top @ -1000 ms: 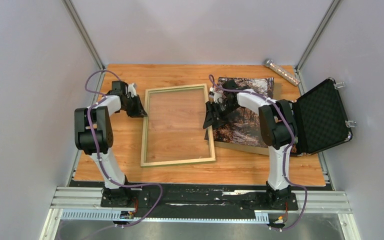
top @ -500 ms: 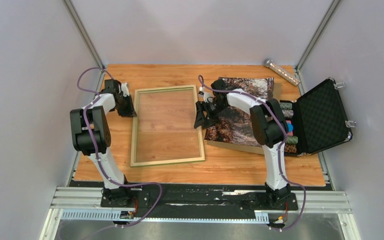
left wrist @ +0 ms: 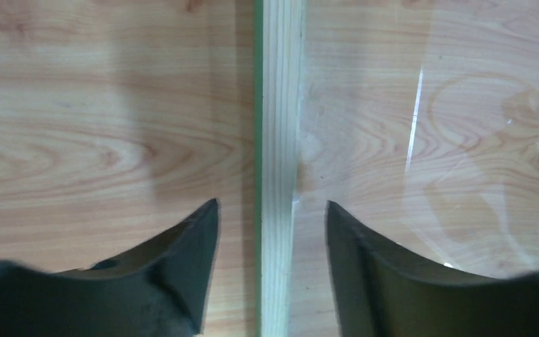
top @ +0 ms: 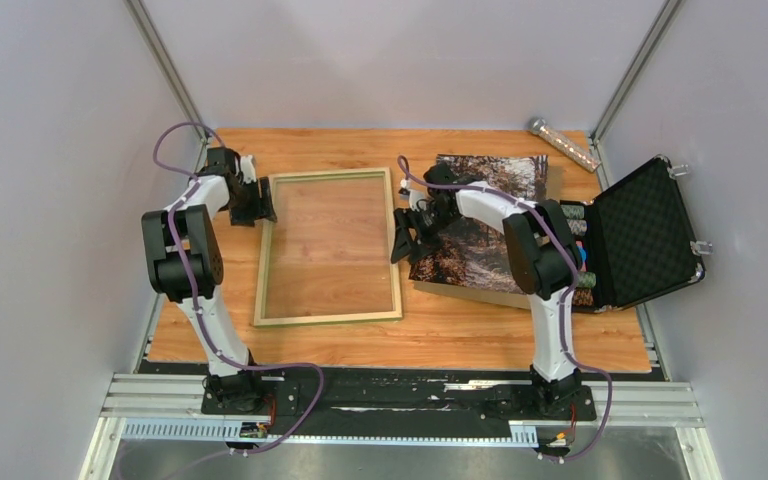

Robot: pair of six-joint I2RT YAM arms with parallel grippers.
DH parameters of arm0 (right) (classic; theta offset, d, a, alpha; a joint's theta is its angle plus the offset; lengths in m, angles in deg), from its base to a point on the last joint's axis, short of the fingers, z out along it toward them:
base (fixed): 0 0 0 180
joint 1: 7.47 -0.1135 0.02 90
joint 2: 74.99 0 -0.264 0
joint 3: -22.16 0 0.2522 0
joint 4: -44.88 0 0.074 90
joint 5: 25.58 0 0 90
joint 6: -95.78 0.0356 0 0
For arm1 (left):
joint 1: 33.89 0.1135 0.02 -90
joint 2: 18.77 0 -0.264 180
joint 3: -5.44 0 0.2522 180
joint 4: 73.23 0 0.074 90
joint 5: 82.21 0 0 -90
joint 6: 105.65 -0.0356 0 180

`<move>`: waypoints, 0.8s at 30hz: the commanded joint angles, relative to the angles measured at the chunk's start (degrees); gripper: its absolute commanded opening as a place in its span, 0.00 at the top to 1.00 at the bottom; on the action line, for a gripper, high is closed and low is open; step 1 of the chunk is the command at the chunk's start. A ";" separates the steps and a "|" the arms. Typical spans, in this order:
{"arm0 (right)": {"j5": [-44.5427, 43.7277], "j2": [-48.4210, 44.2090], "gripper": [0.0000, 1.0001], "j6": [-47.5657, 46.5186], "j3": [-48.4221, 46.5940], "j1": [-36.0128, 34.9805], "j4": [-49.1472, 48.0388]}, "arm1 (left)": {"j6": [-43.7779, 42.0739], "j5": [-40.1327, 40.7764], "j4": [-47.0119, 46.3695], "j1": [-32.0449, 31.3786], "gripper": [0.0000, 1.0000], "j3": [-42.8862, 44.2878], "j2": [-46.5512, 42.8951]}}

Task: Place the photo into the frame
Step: Place the photo frame at the center of the board.

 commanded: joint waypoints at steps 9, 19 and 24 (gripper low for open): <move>-12.63 -16.04 0.35 -4.96 4.23 -0.28 -1.71 | -2.09 1.52 2.71 0.67 0.00 5.35 -3.03; -25.52 -29.70 0.34 -7.71 13.22 3.77 -6.34 | -4.65 -1.74 3.45 0.62 0.00 -0.59 -14.15; -25.76 -34.56 0.34 -7.91 16.40 8.09 -7.59 | -7.03 -2.74 2.72 0.38 0.00 -2.99 -20.42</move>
